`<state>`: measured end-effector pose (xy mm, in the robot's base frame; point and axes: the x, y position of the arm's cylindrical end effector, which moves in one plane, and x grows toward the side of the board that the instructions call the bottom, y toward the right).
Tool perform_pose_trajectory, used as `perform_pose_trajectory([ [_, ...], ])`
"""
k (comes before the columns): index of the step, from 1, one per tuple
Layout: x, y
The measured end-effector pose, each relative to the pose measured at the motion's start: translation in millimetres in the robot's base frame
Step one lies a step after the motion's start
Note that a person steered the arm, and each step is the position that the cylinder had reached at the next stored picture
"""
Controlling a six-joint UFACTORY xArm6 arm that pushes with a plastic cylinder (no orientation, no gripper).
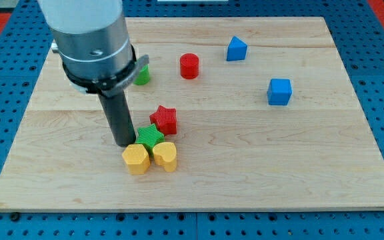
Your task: Push the green circle to the left side of the green star
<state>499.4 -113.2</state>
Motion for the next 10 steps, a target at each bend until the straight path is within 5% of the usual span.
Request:
perform_pose_trajectory([
  [2,-49.6,-18.8],
  [3,-67.2,-86.0],
  [5,-157.2,-58.4],
  [6,-180.7,0.7],
  [7,-188.7,50.3],
  [9,-126.6,7.2],
  [10,-166.3,7.9],
])
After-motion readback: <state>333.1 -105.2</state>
